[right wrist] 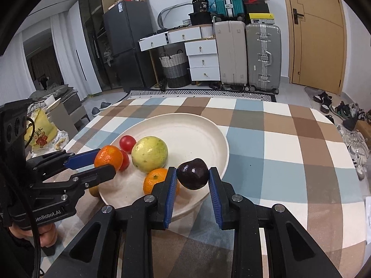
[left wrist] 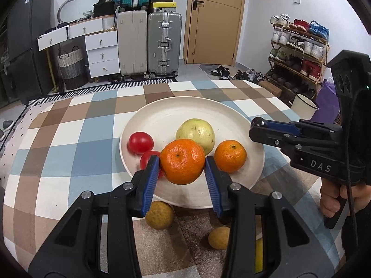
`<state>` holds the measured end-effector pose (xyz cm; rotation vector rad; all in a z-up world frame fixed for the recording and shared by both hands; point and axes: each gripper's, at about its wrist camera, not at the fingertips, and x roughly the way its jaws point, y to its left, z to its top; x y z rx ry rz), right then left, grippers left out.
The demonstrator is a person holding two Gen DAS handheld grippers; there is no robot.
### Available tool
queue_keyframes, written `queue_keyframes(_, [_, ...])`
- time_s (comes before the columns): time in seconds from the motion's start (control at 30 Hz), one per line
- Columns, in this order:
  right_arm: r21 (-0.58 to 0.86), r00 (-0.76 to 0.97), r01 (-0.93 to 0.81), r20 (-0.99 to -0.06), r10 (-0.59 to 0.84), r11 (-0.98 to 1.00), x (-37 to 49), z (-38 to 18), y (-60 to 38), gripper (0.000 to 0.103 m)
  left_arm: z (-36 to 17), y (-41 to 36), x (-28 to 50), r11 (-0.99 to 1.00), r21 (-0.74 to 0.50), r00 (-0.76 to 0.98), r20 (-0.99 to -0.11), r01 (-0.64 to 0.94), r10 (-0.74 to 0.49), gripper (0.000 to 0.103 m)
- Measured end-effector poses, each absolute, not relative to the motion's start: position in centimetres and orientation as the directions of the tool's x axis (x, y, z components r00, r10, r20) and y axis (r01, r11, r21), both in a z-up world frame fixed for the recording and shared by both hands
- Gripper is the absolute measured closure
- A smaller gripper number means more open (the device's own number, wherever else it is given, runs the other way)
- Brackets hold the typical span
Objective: Organize fruits
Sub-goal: 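Open both tools to drop the mandarin and plum into the plate, then move the right tool down to the large yellow-green fruit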
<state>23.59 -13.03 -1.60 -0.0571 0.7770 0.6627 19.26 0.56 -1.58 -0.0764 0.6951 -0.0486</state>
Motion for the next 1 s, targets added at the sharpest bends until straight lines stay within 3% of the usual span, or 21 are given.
queue_keyframes(0.37, [0.19, 0.521, -0.554, -0.681, 0.515, 0.811, 24.1, -2.1, -12.7, 0.075, -2.2, 0.7, 20.0, 0.996, -0.086, 0.756, -0.651, 0.025, -0.075, 0.066])
queue_keyframes(0.63, [0.18, 0.557, -0.564, -0.638, 0.532, 0.806, 23.4, -1.0, -13.2, 0.054, -1.3, 1.1, 19.1, 0.995, -0.098, 0.776, -0.624, 0.035, -0.088, 0.065])
queue_keyframes(0.73, [0.179, 0.561, -0.563, -0.634, 0.533, 0.807, 23.2, -0.7, -13.4, 0.05, -0.8, 1.3, 18.5, 0.996, -0.09, 0.785, -0.615, 0.029, -0.079, 0.054])
queue_keyframes(0.8, [0.178, 0.56, -0.564, -0.636, 0.532, 0.806, 23.1, -0.7, -13.5, 0.044, -0.5, 1.5, 18.0, 0.995, -0.092, 0.789, -0.61, 0.025, -0.076, 0.04])
queue_keyframes(0.87, [0.191, 0.559, -0.564, -0.628, 0.542, 0.803, 23.0, -0.6, -13.7, 0.026, -0.2, 1.9, 17.4, 0.996, -0.093, 0.792, -0.608, 0.008, -0.063, 0.026])
queue_keyframes(0.9, [0.196, 0.557, -0.563, -0.627, 0.544, 0.803, 23.0, -0.6, -13.9, 0.022, 0.0, 2.1, 16.9, 0.996, -0.093, 0.795, -0.605, -0.004, -0.053, 0.019])
queue_keyframes(1.0, [0.213, 0.556, -0.555, -0.624, 0.549, 0.804, 22.9, -0.5, -14.4, 0.012, 0.5, 2.9, 15.8, 0.996, -0.082, 0.793, -0.609, -0.025, -0.031, 0.015])
